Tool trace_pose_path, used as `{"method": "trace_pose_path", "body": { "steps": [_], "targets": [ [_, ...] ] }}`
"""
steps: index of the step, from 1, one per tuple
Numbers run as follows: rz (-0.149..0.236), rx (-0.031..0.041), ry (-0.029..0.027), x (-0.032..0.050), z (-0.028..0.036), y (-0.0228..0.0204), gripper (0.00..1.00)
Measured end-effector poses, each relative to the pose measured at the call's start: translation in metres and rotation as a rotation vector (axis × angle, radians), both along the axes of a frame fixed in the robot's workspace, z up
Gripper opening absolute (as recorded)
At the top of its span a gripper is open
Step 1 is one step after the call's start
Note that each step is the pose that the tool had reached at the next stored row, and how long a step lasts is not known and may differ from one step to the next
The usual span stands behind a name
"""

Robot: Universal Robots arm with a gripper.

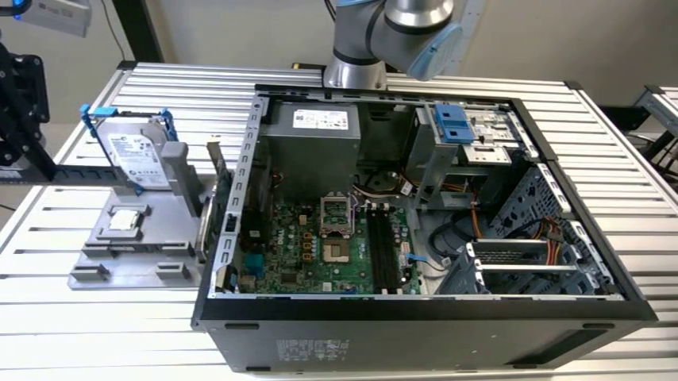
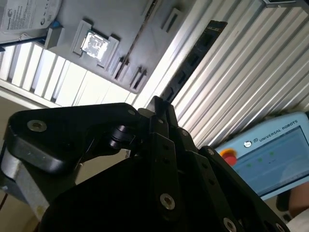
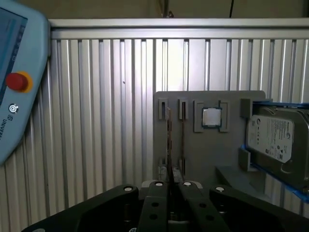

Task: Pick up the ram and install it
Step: 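Pick up the ram and move it above insertion slot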

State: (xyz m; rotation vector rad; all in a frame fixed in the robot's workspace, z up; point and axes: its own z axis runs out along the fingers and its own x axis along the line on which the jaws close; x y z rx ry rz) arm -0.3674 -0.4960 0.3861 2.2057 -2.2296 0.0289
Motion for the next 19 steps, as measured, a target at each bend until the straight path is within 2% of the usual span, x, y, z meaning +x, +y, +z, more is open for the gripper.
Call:
{"method": "trace_pose_path", "body": {
  "steps": [7, 16, 19],
  "targets": [
    [-0.003, 0.0, 0.0, 0.0, 0.014, 0.0, 0.0],
    [-0.003, 0.0001, 0.0001, 0.0, 0.0144, 0.0, 0.0],
    [-0.003, 0.0001, 0.0001, 0.0026, 0.0144, 0.0, 0.0]
  ]
}}
